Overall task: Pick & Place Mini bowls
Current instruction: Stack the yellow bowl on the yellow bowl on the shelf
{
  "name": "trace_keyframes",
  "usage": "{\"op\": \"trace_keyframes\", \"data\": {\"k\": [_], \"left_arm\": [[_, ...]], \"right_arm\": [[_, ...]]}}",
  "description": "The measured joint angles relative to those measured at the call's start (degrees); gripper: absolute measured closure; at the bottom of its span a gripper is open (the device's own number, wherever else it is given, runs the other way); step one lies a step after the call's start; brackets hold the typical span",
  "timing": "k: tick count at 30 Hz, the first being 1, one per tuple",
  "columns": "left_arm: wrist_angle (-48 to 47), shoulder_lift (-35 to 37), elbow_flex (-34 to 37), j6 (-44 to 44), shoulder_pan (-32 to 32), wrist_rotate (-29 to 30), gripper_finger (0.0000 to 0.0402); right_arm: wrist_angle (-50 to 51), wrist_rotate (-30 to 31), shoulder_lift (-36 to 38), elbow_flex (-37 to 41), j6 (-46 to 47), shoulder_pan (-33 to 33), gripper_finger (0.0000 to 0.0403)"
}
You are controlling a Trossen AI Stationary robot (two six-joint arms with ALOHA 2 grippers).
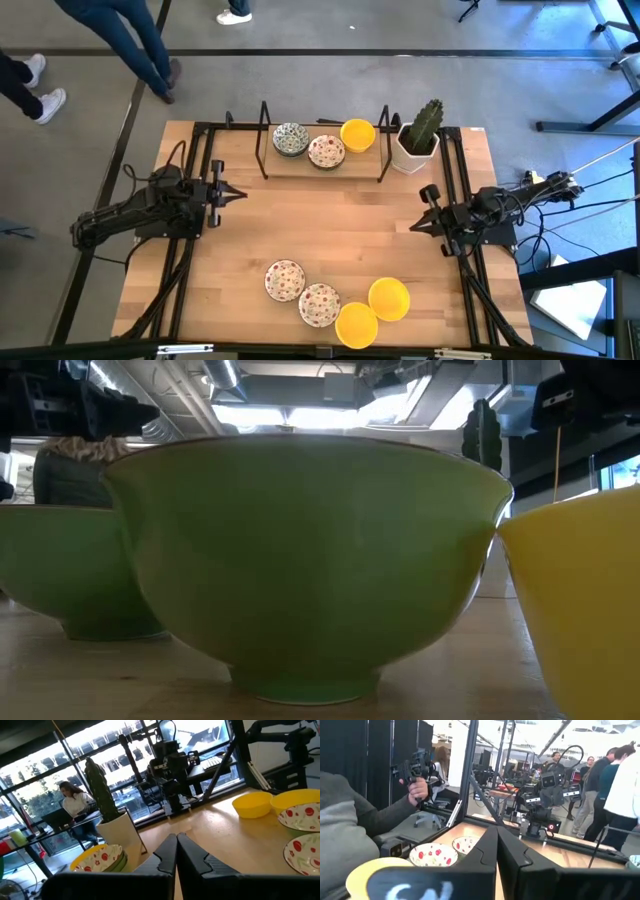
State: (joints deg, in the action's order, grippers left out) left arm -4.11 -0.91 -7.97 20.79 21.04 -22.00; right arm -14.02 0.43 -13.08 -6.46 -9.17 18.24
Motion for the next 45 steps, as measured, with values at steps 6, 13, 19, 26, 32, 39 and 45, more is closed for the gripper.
{"op": "trace_keyframes", "data": {"k": [6,13,19,26,32,39,45], "left_arm": [[0.2,0.0,0.0,-0.1,0.0,0.0,0.0396],[0.2,0.0,0.0,-0.5,0.0,0.0,0.0396],[0.2,0.0,0.0,-0.7,0.0,0.0,0.0396],[0.0,0.0,0.0,-1.8,0.0,0.2,0.0396],[-0.2,0.0,0.0,-1.7,0.0,0.3,0.0396],[-0.3,0.0,0.0,-1.7,0.0,0.3,0.0396],[-0.4,0.0,0.0,-1.7,0.0,0.3,0.0396]], "right_arm": [[-1.9,0.0,-1.0,-0.1,-3.8,0.0,0.0395],[8.9,-2.6,-15.7,-13.8,3.0,4.0,0.0394],[34.1,4.4,-36.8,-33.2,13.2,9.4,0.0394],[56.2,7.2,-58.3,-51.7,22.7,12.4,0.0389],[60.7,4.5,-69.9,-59.1,23.5,13.6,0.0332],[61.9,-0.5,-76.5,-59.8,23.7,13.6,0.0221],[63.4,-1.2,-79.2,-58.6,26.1,13.6,0.0162]]}}
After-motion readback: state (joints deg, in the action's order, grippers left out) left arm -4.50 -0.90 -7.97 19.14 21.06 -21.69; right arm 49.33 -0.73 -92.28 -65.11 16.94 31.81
